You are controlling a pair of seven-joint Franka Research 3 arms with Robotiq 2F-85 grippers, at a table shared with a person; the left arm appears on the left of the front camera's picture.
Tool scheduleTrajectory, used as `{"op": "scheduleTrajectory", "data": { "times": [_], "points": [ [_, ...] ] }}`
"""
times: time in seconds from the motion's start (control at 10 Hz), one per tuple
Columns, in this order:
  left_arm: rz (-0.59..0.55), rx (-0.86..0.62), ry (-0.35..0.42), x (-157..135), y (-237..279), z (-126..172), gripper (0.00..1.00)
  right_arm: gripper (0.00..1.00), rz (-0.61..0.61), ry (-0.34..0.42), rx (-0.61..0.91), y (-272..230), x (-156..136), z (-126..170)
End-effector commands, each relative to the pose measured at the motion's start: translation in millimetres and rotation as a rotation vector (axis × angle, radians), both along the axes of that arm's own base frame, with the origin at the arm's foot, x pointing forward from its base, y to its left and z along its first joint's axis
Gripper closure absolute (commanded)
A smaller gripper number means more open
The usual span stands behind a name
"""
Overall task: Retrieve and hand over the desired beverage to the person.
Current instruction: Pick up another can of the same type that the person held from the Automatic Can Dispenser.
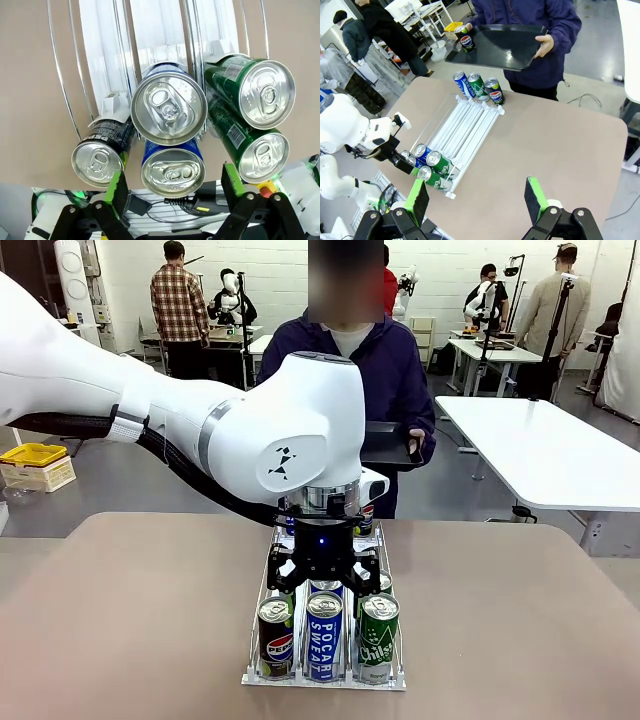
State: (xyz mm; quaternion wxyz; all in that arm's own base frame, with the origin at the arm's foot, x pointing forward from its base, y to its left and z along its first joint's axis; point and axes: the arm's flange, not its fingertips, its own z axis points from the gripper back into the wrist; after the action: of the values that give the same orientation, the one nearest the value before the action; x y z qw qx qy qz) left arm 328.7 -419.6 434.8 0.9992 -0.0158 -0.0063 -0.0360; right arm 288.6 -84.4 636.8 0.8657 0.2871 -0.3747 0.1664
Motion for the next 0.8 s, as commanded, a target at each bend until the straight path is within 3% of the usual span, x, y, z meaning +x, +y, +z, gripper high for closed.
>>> {"op": "scheduleTrajectory", "data": {
  "times": [0.0,0.2,0.3,0.4,0.7],
  "points": [
    [-0.028,0.009,-0.026,-1.2,0.5,-5.4,0.29,0.00,0.025,-0.014,0.027,0.2,2.3,-1.7],
    [-0.038,0.011,-0.021,-1.8,0.1,-7.1,0.64,0.00,0.025,-0.014,0.027,0.2,2.3,-1.7],
    [-0.040,0.010,-0.021,-1.9,0.3,-7.3,0.91,0.00,0.025,-0.014,0.027,0.2,2.3,-1.7],
    [-0.045,0.008,-0.019,-2.4,0.2,-7.6,1.00,0.00,0.025,-0.014,0.027,0.2,2.3,-1.7],
    [-0.051,0.007,-0.013,-2.9,0.0,-8.1,0.97,0.00,0.025,-0.014,0.027,0.2,2.3,-1.7]
  ]
}}
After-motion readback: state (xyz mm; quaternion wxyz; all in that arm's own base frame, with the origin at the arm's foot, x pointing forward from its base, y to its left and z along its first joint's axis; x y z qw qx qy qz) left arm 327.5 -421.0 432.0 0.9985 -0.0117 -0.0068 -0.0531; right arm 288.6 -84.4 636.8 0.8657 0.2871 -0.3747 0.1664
